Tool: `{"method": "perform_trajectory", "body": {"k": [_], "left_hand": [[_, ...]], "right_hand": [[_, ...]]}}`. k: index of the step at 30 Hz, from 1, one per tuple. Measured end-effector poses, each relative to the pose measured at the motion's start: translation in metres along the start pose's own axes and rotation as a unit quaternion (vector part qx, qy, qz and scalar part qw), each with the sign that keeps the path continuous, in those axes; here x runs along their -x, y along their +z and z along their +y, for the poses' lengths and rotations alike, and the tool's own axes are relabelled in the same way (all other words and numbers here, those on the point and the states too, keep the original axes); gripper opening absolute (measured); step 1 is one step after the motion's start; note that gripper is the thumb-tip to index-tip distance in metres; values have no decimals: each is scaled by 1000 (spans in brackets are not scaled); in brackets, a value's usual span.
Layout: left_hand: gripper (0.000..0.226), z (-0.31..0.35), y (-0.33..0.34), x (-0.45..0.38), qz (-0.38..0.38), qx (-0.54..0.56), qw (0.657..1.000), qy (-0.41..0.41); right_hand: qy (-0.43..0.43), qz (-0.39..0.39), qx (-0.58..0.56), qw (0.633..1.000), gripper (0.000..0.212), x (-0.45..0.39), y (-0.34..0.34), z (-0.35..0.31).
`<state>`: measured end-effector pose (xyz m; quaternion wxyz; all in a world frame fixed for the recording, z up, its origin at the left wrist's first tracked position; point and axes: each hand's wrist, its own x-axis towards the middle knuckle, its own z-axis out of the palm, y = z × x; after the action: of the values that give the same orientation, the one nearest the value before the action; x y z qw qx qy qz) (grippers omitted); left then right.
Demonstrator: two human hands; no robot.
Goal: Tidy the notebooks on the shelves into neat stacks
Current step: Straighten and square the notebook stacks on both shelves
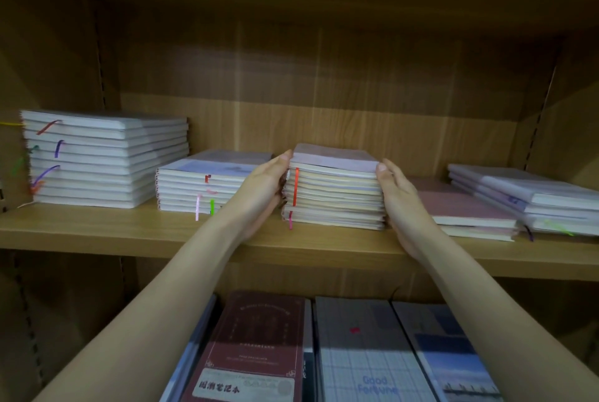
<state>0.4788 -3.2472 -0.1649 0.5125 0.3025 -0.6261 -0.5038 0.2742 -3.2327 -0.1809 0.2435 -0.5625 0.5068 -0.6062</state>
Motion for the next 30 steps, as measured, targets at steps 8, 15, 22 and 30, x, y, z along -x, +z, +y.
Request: {"method": "perform_trajectory", "body": {"k": [8, 15, 22, 30], "left_hand": [[36, -5, -11, 9, -13, -81, 996, -39], [34, -6, -10, 9, -19, -8, 998, -66], [33, -1, 5, 9, -38, 19, 998, -43], [56, -6, 6, 0, -21, 71, 996, -40]], "right_hand": [[41, -48, -46, 997, 63, 7, -9, -2], [44, -71, -99, 992, 58, 11, -5, -6], [20, -57, -81, 995, 57, 11, -1, -5], [35, -27, -69, 997, 59, 8, 1, 0]]}}
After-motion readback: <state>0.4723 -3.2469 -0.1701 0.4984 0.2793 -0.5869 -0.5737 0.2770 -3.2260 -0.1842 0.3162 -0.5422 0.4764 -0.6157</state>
